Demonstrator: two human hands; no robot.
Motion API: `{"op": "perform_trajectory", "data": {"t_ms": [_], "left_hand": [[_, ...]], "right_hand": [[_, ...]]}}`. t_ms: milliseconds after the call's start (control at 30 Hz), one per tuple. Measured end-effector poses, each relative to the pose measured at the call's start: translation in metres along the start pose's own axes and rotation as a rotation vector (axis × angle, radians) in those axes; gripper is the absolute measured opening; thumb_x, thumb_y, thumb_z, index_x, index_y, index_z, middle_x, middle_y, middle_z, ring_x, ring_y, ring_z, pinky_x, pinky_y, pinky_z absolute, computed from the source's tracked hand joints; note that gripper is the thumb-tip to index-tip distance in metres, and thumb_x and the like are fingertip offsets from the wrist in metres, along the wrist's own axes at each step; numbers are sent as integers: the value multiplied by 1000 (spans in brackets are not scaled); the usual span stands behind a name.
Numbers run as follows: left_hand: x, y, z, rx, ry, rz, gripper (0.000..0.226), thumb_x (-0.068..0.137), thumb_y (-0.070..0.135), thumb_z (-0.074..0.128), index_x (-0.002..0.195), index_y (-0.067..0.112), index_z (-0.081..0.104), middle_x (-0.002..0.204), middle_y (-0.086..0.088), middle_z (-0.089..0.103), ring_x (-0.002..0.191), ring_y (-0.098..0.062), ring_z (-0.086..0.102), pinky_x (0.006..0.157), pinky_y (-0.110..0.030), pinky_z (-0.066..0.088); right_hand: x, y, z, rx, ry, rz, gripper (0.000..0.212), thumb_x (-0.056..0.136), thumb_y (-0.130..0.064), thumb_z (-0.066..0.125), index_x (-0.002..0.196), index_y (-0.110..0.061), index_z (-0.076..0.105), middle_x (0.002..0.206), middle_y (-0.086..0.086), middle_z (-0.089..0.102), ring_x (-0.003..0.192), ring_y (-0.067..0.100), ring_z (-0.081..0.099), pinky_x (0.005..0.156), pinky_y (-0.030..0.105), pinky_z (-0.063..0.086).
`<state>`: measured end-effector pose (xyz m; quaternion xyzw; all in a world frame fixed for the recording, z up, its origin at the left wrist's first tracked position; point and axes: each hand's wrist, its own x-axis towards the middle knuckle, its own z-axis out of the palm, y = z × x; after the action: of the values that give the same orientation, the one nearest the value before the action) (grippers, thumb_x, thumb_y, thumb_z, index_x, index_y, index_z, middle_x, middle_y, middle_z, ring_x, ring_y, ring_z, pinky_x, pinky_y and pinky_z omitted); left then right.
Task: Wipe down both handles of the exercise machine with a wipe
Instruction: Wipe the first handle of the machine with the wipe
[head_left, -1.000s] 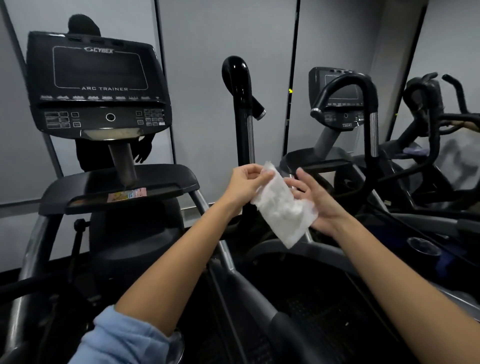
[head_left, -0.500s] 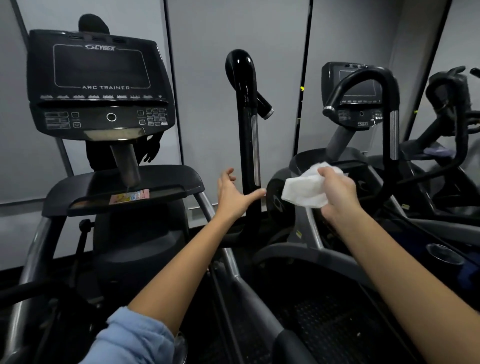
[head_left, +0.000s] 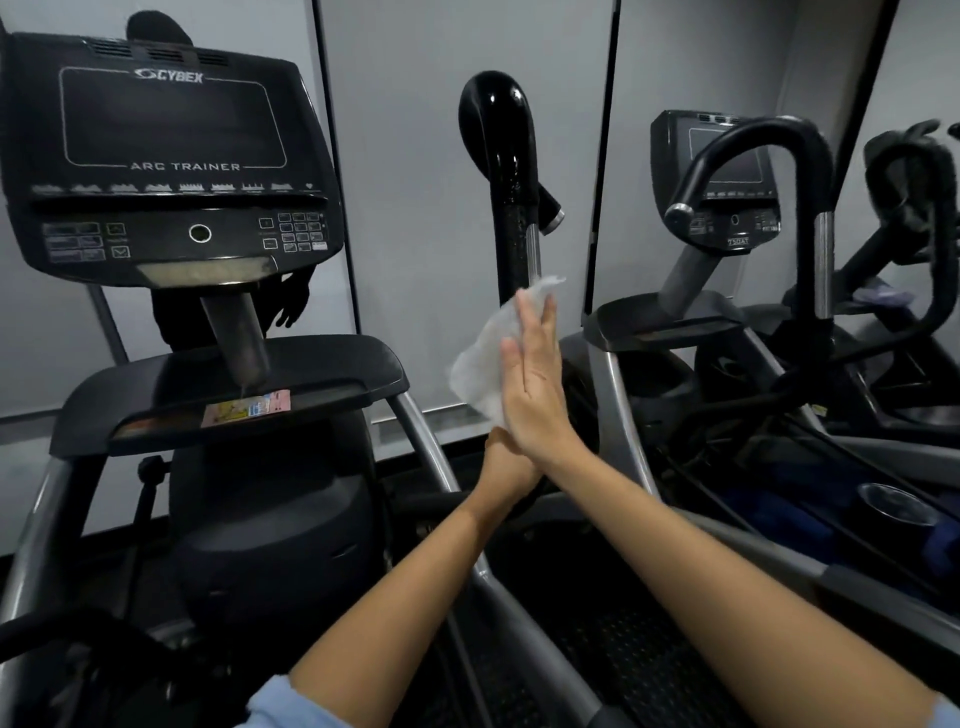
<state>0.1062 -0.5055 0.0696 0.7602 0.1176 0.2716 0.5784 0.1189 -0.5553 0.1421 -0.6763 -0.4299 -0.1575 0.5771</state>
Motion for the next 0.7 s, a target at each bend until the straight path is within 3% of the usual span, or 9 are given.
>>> {"op": "perform_trajectory", "data": {"t_ms": [67, 133, 200, 267, 367, 467, 533, 600, 700], "left_hand": [[5, 0, 0, -36, 25, 77, 28, 79, -8, 65, 106, -12, 59, 101, -15, 64, 72, 12, 61, 65, -7, 46], [5, 2, 2, -67, 20, 77, 28, 72, -2, 74, 98, -7, 64, 93, -10, 68, 73, 5, 64, 68, -11, 49], [4, 2, 3, -83, 17, 77, 29, 69, 4, 77, 94, -4, 65, 88, -7, 69, 77, -1, 65, 69, -16, 51], [2, 2, 3, -125, 37, 118, 37, 64, 16, 72, 93, -6, 64, 85, -7, 67, 69, 6, 64, 68, -14, 51], [-2, 4, 2, -155, 23, 127, 40, 66, 16, 67, 103, 3, 59, 88, -1, 64, 72, 11, 63, 74, -16, 51], [1, 5, 3, -110, 11, 124, 27, 72, -8, 72, 92, 6, 61, 81, 4, 63, 66, 14, 60, 66, -9, 46], [1, 7, 2, -67, 11, 97, 16, 72, -3, 75, 80, 3, 63, 73, 4, 59, 53, 14, 55, 58, -6, 41], [2, 6, 1, -67, -9, 78, 16, 73, -1, 76, 82, -3, 62, 67, 5, 55, 48, 12, 53, 53, -4, 39], [1, 6, 0, -44, -24, 75, 16, 74, 1, 75, 78, 4, 60, 65, 8, 55, 50, 13, 54, 54, -4, 40]], "right_hand": [[24, 3, -1, -150, 22, -115, 54, 101, -25, 25, 150, -23, 1, 159, 3, -15, 142, 5, -14, 121, 35, 6], [46, 3, -3, -205, 27, -144, 56, 100, -23, 25, 149, -22, -3, 159, 5, -12, 141, 4, -13, 117, 20, 7], [44, 8, -3, -176, 7, -126, 59, 101, -22, 28, 149, -18, -5, 160, 3, -10, 144, 7, -11, 115, 20, 6], [21, 12, -4, -116, -25, -91, 64, 101, -22, 33, 149, -16, -9, 160, 2, -8, 143, 3, -3, 117, 17, 8], [-4, 16, -7, -69, -91, 45, 70, 101, -22, 37, 148, -15, -14, 159, 7, 0, 128, 6, 22, 101, 25, 28], [24, 8, -8, 27, -110, 137, 72, 100, -27, 37, 148, -15, -15, 156, 6, 10, 139, 11, 18, 114, 34, 20], [61, 1, -10, 45, -97, 161, 72, 99, -29, 38, 149, -10, -10, 141, 8, 34, 129, 17, 32, 112, 36, 24], [90, -5, -14, 75, -90, 193, 71, 98, -28, 40, 149, -7, -4, 146, 14, 32, 135, 25, 33, 116, 42, 25], [84, -3, -17, 138, -125, 194, 67, 96, -30, 45, 147, -8, 8, 144, 18, 36, 132, 30, 39, 110, 48, 35]]}}
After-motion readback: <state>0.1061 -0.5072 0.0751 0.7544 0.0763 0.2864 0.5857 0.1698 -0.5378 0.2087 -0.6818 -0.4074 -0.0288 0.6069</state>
